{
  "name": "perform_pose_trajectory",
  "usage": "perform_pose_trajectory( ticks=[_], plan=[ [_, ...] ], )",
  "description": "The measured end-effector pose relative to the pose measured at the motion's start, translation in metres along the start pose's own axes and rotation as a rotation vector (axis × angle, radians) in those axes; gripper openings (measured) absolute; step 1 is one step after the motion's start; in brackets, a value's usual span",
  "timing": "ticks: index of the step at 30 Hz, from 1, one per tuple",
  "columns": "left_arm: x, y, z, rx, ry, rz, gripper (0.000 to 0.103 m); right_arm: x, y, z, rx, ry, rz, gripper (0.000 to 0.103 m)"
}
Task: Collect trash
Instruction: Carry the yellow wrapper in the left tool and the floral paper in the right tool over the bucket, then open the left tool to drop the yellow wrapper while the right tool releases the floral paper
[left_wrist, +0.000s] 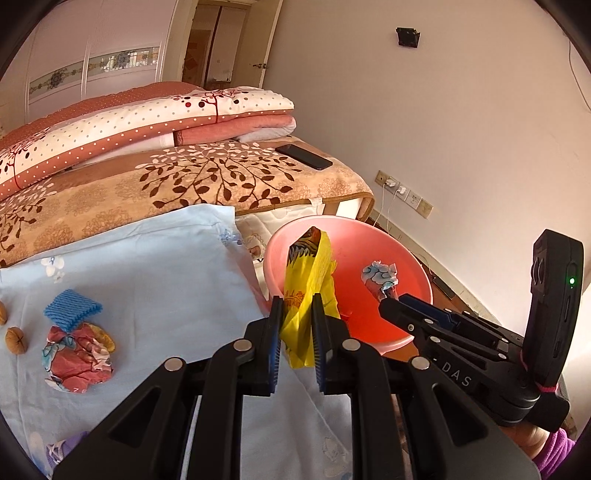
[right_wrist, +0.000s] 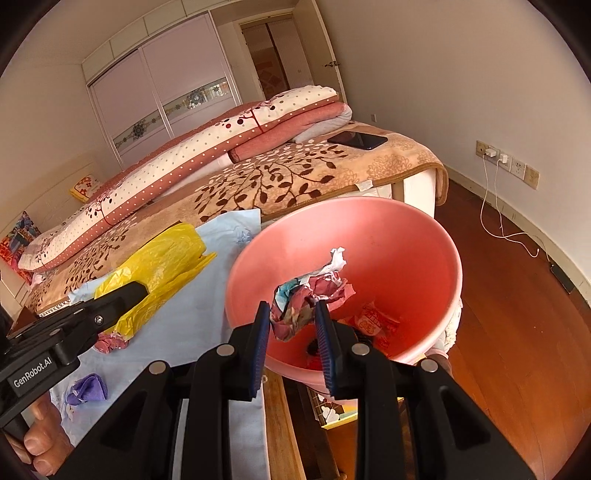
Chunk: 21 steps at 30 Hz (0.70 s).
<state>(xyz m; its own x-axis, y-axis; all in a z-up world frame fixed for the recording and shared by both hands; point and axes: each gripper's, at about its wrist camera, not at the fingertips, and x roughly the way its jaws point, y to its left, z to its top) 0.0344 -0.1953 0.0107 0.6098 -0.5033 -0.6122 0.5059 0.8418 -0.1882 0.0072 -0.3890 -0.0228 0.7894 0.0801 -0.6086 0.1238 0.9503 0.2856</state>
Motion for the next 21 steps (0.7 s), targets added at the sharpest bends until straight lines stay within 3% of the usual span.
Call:
perform_pose_trajectory(
  ticks=[15, 19, 21],
  plan=[
    [0.036, -0.03, 0.004, 0.059, 0.063, -0.005, 0.015, 0.006, -0.029, -0.005, 0.064, 0.012, -0.008, 0.025],
    [0.044, -0.032, 0.004, 0.058, 0.079, -0.011, 0.032, 0.007, -0.033, -0.006, 0.072, 0.014, -0.006, 0.025],
    [0.047, -0.034, 0.005, 0.058, 0.083, -0.011, 0.034, 0.008, -0.035, -0.007, 0.076, 0.015, -0.004, 0.025]
  ],
)
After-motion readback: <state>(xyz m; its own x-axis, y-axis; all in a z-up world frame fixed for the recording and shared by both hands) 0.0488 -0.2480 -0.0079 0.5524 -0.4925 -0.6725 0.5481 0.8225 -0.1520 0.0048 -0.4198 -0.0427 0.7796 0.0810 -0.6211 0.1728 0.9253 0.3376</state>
